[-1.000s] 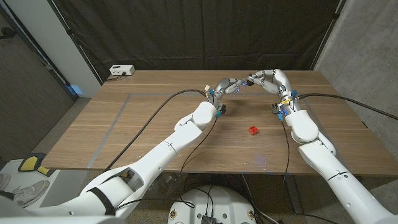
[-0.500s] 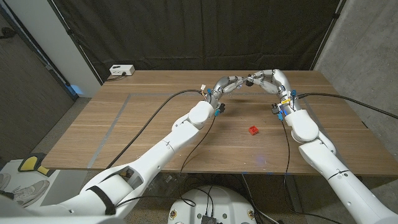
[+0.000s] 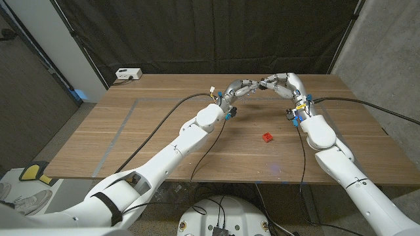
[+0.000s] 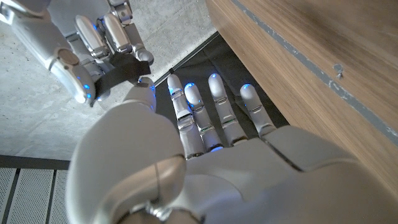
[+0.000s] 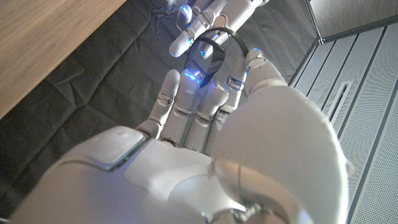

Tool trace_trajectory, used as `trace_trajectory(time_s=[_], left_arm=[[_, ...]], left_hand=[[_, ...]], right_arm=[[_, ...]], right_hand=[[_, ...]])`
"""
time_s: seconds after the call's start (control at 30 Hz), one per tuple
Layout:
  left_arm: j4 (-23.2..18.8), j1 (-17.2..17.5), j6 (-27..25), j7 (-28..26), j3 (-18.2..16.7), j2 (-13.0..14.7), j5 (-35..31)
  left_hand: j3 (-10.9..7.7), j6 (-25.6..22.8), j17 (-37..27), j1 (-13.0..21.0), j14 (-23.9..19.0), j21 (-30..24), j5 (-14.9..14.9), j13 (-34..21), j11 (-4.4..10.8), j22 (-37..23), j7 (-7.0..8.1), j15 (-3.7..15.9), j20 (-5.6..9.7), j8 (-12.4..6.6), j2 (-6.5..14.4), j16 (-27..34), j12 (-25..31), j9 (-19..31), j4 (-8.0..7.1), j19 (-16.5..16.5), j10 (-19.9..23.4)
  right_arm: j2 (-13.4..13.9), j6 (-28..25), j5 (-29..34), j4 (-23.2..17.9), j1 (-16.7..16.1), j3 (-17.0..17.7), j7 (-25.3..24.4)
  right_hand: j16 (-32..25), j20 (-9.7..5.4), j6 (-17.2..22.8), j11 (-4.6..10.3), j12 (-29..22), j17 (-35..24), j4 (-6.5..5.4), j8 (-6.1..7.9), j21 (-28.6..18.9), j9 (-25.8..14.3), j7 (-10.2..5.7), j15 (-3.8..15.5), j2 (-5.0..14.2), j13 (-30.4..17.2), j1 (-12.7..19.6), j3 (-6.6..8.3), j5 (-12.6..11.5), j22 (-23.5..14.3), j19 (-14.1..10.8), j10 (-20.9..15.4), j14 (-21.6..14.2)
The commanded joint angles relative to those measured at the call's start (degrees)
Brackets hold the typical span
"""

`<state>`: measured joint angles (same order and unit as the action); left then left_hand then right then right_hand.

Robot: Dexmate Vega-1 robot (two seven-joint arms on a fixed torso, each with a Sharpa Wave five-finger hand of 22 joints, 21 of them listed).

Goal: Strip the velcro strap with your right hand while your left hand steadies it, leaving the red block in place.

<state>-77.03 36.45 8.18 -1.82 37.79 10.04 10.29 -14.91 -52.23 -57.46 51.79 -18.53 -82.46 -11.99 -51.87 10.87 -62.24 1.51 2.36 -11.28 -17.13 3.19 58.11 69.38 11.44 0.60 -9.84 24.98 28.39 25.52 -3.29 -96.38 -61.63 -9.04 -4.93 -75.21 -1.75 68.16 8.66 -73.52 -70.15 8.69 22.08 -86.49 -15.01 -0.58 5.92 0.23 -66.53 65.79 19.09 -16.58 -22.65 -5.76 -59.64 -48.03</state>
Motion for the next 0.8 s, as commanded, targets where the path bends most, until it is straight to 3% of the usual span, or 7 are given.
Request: trace_trajectory(time_s=[0.03, 0.2, 0.27, 0.43, 0.67, 0.8], left_arm=[[2.2, -0.2, 3.6, 2.7, -0.7, -0.6, 3.8], [1.7, -0.4, 3.0, 3.2, -0.5, 0.0, 3.8], [1.3, -0.4, 2.7, 2.7, -0.3, 0.2, 3.1], [1.1, -0.5, 3.4, 3.0, -0.1, 0.6, 2.9], [0.5, -0.7, 3.0, 3.9, 0.1, 1.4, 2.9], [0.4, -0.8, 2.8, 3.3, 0.2, 1.3, 2.4]], left_hand=[[-3.02, -1.1, -0.6, -0.2, 1.0, 2.2, 0.3, -0.6, -2.30, -0.2, -2.15, 3.79, -0.58, 0.57, 3.3, -1.0, 0.6, 0.2, -1.13, -6.3, 0.2], [-3.02, -1.0, -1.3, -0.7, 0.9, 2.0, 1.0, -1.1, -1.50, -1.2, -1.64, 4.42, -1.02, 0.98, 0.6, -1.2, 0.7, 0.5, -0.42, -5.9, -0.4], [-1.95, -0.6, -1.8, -1.3, 1.4, 1.5, 1.4, -1.2, -0.92, -2.0, -1.07, 4.71, -1.03, 1.27, -1.8, -0.9, 0.5, 0.7, 0.12, -5.9, -1.1], [-2.11, -0.3, -1.4, 0.1, 1.5, 0.7, 1.1, -1.6, -0.42, -3.2, -0.81, 4.98, -0.93, 1.60, -2.8, -0.9, 0.5, 0.9, 1.63, -5.8, -1.7], [-7.11, 1.4, -0.9, 6.7, 2.3, 2.6, -0.2, -1.8, -0.37, -3.1, -0.70, 5.43, -0.80, 2.67, -1.2, -1.6, 0.1, 1.2, 5.93, -5.2, -2.7], [-11.39, 1.8, -0.8, 9.3, 1.9, 5.0, -2.9, -1.5, -0.12, -2.3, -0.77, 5.79, -1.00, 3.07, -1.6, -2.7, -0.4, 1.4, 8.20, -3.8, -2.7]], right_arm=[[-0.1, -0.4, 0.5, 0.2, 0.4, -0.3, -0.4], [-0.1, -0.4, 0.4, 0.1, 0.4, -0.3, -0.3], [-0.1, -0.5, 0.7, 0.0, 0.3, -0.3, -0.6], [-0.4, -0.7, 0.4, -0.1, 0.3, -0.3, -0.7], [-0.7, -0.1, 0.2, 0.2, 0.4, -0.3, -0.9], [-0.7, 0.3, 0.1, 0.2, 0.4, -0.3, -0.9]], right_hand=[[0.2, -0.16, 0.4, 0.60, 0.2, -0.2, -0.02, 0.33, -0.7, -5.7, 0.15, 6.51, 0.04, -0.2, -0.6, 0.62, -0.2, 0.1, 0.4, 0.0, -0.5], [0.3, -0.20, 0.3, 0.72, 0.2, -0.2, -0.06, 0.29, -0.8, -5.7, 0.13, 6.52, -0.02, -0.2, -0.8, 0.87, -0.3, 0.3, 0.4, 0.0, -0.5], [0.3, -0.20, 0.3, 0.58, 0.4, -0.2, -0.01, 0.31, -0.9, -5.8, 0.13, 6.52, -0.13, -0.1, -0.8, 1.07, -0.3, 0.5, 0.4, -0.1, -0.5], [0.4, -0.14, 0.3, 0.48, 0.9, -0.2, 0.02, 0.32, -1.2, -5.8, 0.19, 6.53, -0.23, 0.4, -0.9, 1.55, -0.3, 0.8, 0.5, -0.3, -0.5], [0.5, -0.17, 0.4, 0.54, 0.5, -0.2, 0.03, 0.35, -1.5, -5.8, 0.15, 6.53, -0.39, -0.6, -1.1, 2.11, -0.3, 1.3, 0.5, 0.0, -0.6], [0.5, -0.12, 0.3, 0.62, 0.8, -0.2, 0.01, 0.35, -1.6, -5.8, 0.20, 6.53, -0.46, -0.4, -1.3, 2.47, -0.3, 1.5, 0.6, -0.2, -0.6]])
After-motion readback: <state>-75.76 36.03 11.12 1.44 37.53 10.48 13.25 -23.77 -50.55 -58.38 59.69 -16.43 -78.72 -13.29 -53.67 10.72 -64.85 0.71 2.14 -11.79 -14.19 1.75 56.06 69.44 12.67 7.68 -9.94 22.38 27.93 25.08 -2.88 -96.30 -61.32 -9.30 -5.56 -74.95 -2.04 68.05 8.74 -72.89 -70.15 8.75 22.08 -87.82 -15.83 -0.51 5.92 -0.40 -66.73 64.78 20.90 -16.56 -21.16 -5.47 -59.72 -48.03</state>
